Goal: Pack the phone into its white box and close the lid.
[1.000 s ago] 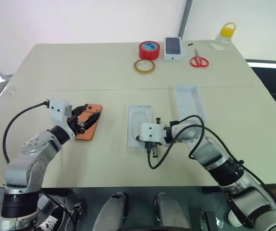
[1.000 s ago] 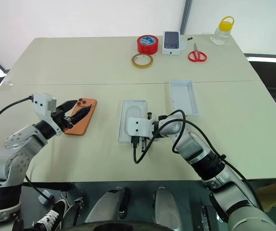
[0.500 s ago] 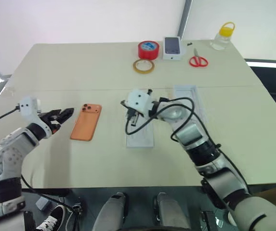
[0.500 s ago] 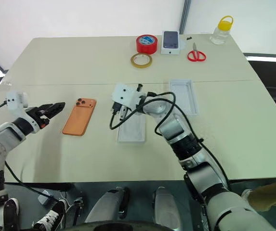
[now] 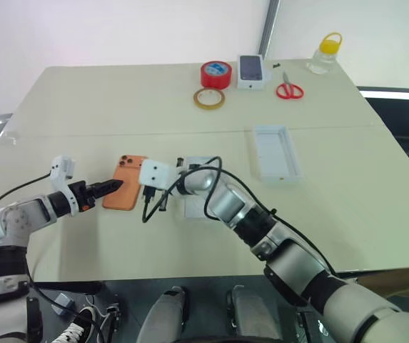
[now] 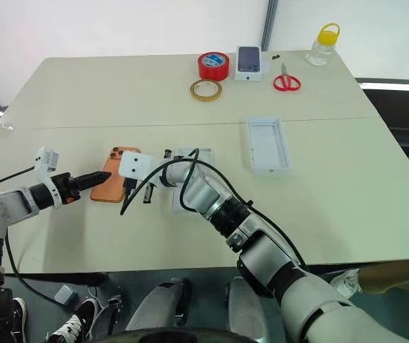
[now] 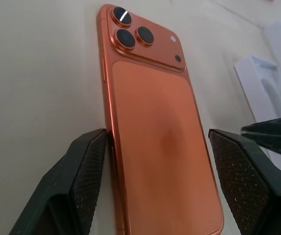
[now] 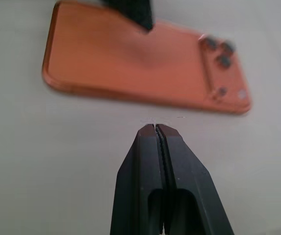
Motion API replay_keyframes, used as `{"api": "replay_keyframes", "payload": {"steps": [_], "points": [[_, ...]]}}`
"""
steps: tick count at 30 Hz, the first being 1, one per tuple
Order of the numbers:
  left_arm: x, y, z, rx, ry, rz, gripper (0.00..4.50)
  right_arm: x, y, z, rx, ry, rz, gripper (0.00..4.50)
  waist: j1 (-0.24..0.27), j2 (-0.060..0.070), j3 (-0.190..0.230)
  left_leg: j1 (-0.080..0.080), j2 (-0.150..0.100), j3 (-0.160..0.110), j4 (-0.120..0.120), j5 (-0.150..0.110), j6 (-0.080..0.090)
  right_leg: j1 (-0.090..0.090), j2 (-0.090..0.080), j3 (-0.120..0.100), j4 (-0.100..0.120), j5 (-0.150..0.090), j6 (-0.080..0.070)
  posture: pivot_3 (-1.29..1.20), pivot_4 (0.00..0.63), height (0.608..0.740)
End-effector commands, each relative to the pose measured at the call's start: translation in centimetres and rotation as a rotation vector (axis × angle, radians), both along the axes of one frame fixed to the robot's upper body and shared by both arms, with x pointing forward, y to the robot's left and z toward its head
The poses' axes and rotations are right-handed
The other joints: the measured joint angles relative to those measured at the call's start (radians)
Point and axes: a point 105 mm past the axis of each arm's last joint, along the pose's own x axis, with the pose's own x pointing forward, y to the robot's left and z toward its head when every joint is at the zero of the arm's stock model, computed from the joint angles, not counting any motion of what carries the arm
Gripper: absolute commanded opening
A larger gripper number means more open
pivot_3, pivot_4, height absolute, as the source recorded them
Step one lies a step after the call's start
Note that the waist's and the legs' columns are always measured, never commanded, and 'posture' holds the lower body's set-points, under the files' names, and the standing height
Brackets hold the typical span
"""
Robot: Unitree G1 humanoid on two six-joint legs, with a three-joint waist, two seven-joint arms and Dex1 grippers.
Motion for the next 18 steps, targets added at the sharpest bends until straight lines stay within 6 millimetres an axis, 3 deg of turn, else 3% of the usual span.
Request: {"api": "replay_keyframes", "payload": {"steps": [1, 14, 18], "points": [[-1.0, -1.4, -2.7, 0.020, 0.097, -0.073, 3.50, -0.2, 1.3, 0.9, -0.026, -0.026, 0.027, 0.03, -0.001, 0.002, -0.001, 0.000, 0.000, 0.000, 0.000, 0.000, 0.000, 0.000, 0.000, 0.000, 0.000, 0.000, 0.000, 0.00, 0.150, 0.740], [-1.3, -6.6, -3.4, -0.134, 0.146, -0.184, 3.50, 0.4, 1.1, 0.0, -0.052, -0.043, 0.008, 0.03, 0.006, 0.009, -0.009, 0.002, -0.001, 0.000, -0.001, -0.002, 0.004, 0.003, -0.001, 0.000, 0.000, 0.000, 0.000, 0.00, 0.150, 0.740], [-1.2, -7.1, -3.1, -0.191, 0.165, -0.183, 3.50, 0.5, 0.8, -0.2, -0.058, -0.041, 0.011, 0.03, 0.010, 0.009, -0.010, 0.003, -0.002, 0.000, -0.001, -0.002, 0.004, 0.003, -0.001, 0.000, -0.001, 0.000, 0.000, 0.00, 0.150, 0.740]]}}
